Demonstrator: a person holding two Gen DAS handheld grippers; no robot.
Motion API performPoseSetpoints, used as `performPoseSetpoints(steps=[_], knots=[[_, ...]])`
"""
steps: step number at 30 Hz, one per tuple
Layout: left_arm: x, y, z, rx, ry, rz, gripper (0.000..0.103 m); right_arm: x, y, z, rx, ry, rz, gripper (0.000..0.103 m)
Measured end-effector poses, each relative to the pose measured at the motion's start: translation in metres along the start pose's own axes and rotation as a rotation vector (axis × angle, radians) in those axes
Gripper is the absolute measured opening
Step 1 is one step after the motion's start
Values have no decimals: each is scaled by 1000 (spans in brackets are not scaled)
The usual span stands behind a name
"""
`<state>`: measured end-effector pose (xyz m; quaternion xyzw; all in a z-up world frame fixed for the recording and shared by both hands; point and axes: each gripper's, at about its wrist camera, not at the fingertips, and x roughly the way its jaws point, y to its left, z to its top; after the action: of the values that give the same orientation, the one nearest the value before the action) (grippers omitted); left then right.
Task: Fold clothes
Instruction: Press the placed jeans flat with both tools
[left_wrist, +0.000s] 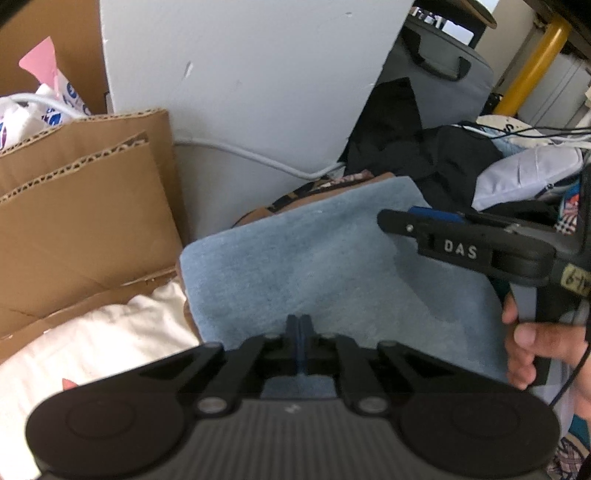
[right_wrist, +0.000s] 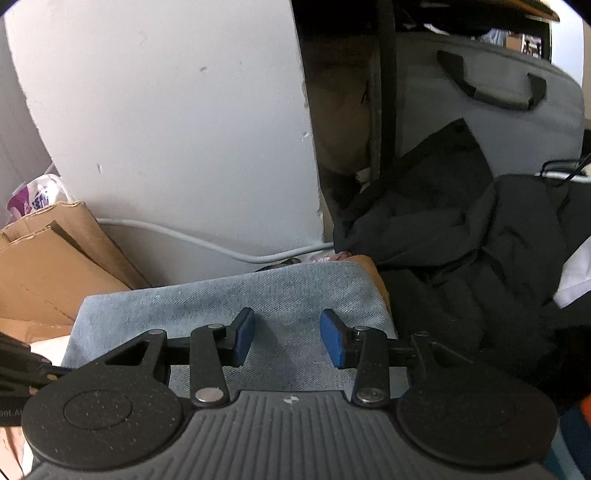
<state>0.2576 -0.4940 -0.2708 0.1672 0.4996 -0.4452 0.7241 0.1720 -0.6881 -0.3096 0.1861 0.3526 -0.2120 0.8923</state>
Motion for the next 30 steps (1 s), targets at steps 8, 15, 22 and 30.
performPoseSetpoints(steps=[8, 15, 22, 30], knots=[[7, -2, 4, -8, -1, 40, 3, 19, 1, -2, -40, 34, -11, 46], [3, -6, 6, 12, 4, 64, 3, 7, 5, 2, -59, 60, -13, 46], [-26, -27, 4, 51, 0, 45, 9, -36, 1, -7, 15, 40, 32, 45], [-40, -25, -31, 26, -13, -6, 9, -72, 20, -34, -31, 13, 49, 45]])
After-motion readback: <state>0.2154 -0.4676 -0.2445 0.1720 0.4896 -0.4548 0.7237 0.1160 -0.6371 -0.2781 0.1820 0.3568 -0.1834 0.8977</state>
